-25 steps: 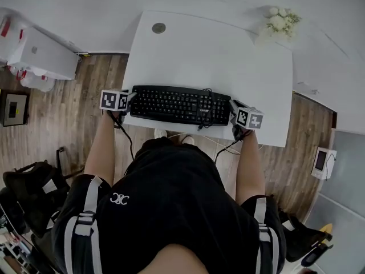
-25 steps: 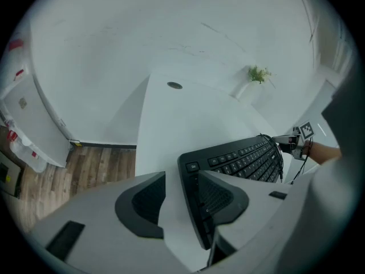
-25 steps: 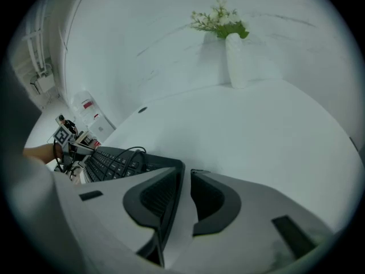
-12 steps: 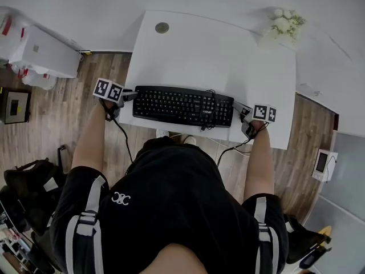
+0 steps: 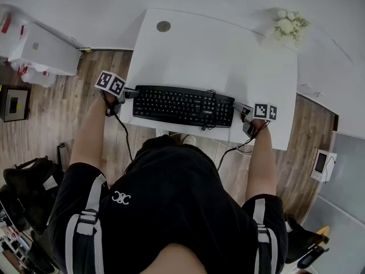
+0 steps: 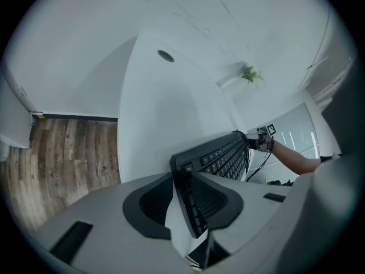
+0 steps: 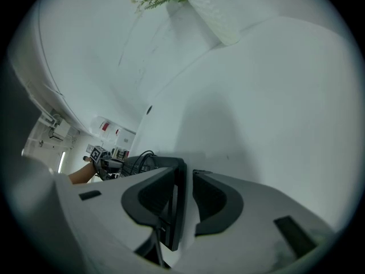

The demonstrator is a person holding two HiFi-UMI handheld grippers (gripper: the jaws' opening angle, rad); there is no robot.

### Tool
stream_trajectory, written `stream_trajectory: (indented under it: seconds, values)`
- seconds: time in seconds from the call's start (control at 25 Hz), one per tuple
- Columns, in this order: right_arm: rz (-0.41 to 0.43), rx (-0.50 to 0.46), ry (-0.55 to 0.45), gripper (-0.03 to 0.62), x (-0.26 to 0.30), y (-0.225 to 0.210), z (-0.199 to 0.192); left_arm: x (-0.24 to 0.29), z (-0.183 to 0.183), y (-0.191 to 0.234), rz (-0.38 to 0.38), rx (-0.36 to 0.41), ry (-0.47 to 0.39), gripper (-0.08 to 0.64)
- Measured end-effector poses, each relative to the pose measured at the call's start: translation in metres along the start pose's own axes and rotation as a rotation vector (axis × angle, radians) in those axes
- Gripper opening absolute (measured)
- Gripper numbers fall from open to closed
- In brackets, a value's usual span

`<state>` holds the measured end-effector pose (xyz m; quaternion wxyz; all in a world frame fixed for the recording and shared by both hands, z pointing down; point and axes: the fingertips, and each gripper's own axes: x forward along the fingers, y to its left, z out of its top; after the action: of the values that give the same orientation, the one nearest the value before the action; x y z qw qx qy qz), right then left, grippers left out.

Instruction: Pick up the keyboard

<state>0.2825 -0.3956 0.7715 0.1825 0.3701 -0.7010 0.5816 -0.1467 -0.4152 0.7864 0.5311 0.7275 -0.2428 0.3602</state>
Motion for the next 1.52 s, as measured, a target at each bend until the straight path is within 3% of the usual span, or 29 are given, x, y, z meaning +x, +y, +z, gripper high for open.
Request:
stream_trajectory:
  seconds: [0.32,0.76,1.08,1.52]
  values:
    - [0.053,0.063,-0.018,0.077,0.003,0.005,0.0,0.002,0.001,0.0,-0.1,-0.127,-0.095,0.118]
    - [0.013,0.035,-0.052,0.055,-0.002,0.006,-0.006,0.002,-0.002,-0.006,-0.015,-0.136,-0.148,0.1]
    - [0.023,-0.021,-0.159,0.055,-0.032,0.015,-0.004,-0.01,0.009,-0.03,0.012,-0.031,-0.248,0.1]
    - [0.038,-0.142,-0.461,0.06,-0.116,0.041,0.047,-0.064,0.088,-0.109,0.043,0.22,-0.521,0.1]
